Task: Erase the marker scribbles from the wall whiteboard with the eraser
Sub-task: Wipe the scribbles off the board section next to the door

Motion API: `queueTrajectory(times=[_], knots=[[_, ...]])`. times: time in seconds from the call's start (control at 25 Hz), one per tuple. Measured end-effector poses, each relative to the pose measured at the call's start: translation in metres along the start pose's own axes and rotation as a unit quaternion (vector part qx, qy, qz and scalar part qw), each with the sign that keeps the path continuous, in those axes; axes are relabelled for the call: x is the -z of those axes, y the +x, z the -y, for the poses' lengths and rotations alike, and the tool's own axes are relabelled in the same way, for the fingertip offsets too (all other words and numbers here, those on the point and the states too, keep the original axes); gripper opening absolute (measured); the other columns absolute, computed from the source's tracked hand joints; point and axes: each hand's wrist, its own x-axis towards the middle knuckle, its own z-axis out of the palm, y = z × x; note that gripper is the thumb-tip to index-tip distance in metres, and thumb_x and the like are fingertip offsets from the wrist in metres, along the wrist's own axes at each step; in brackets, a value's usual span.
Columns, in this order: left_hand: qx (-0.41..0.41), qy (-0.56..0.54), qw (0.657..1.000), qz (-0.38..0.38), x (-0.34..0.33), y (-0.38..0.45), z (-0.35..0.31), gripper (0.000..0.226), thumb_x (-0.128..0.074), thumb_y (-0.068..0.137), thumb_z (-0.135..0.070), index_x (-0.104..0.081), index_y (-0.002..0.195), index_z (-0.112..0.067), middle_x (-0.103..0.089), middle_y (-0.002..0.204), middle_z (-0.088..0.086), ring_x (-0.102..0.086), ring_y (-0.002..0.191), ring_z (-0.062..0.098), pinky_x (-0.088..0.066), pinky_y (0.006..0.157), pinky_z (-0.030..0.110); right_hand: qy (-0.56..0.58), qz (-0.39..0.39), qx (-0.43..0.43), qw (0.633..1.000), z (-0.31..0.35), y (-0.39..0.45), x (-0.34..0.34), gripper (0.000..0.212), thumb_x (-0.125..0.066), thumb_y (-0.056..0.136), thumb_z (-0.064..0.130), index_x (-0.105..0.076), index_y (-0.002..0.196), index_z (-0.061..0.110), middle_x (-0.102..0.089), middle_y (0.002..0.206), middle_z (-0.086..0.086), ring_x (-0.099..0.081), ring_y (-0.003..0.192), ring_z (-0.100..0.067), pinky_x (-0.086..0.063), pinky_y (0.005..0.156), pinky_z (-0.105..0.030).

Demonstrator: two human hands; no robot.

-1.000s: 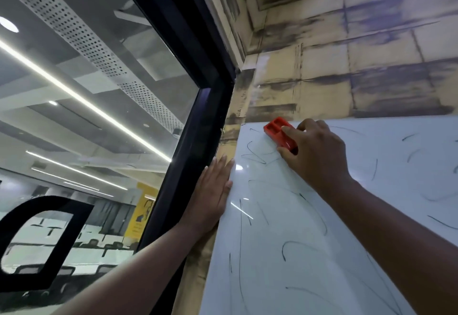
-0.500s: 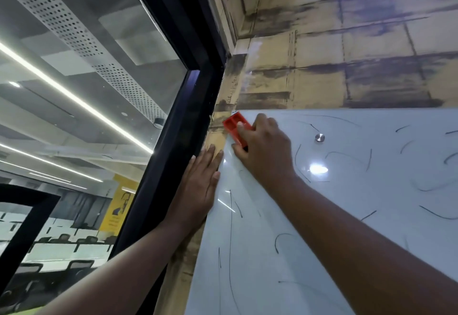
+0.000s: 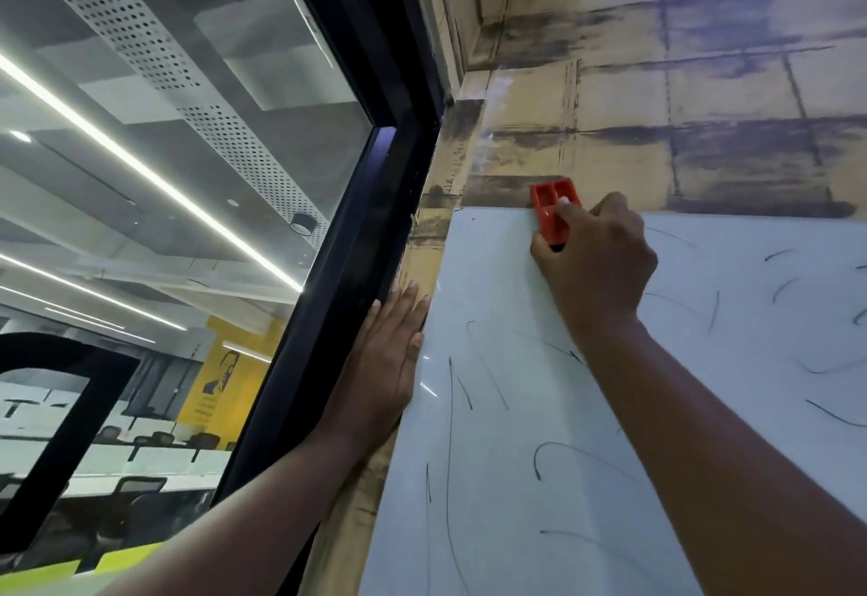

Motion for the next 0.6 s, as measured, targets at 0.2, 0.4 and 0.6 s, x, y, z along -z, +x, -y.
queueTrajectory(times=[0.2, 0.4, 0.6], knots=[[0.002, -0.006, 1.000, 0.001, 0.001, -0.010, 0.000, 0.052, -0.041, 0.115, -0.013, -0.028, 0.165, -0.023, -0.024, 0.174, -0.009, -0.011, 0.164, 0.005, -0.005, 0.135, 0.035, 0.039, 0.041, 0.145, 0.988, 0.034, -0.040, 0.002, 0.046, -0.073, 0.091, 0.043, -0.068, 0.128, 0.016, -0.059, 0.105, -0.011, -0.057, 0.087, -0.025, -0.036, 0.065, -0.027], [0.012, -0.022, 1.000, 0.003, 0.003, -0.026, -0.005, 0.051, -0.036, 0.114, -0.024, -0.023, 0.164, -0.027, -0.021, 0.173, -0.013, -0.008, 0.163, 0.002, -0.001, 0.134, 0.029, 0.113, 0.127, 0.316, 0.934, 0.017, -0.058, 0.013, 0.050, -0.079, 0.085, 0.045, -0.072, 0.126, 0.017, -0.065, 0.103, -0.010, -0.061, 0.087, -0.023, -0.041, 0.063, -0.025], [0.014, -0.022, 1.000, -0.006, 0.005, -0.030, -0.010, 0.052, -0.047, 0.112, -0.005, -0.035, 0.162, -0.013, -0.030, 0.172, -0.002, -0.018, 0.164, 0.014, -0.014, 0.135, 0.046, 0.061, 0.056, 0.193, 0.978, -0.025, -0.035, 0.024, 0.044, -0.080, 0.083, 0.042, -0.074, 0.118, 0.016, -0.057, 0.090, -0.010, -0.054, 0.075, -0.025, -0.043, 0.056, -0.029]])
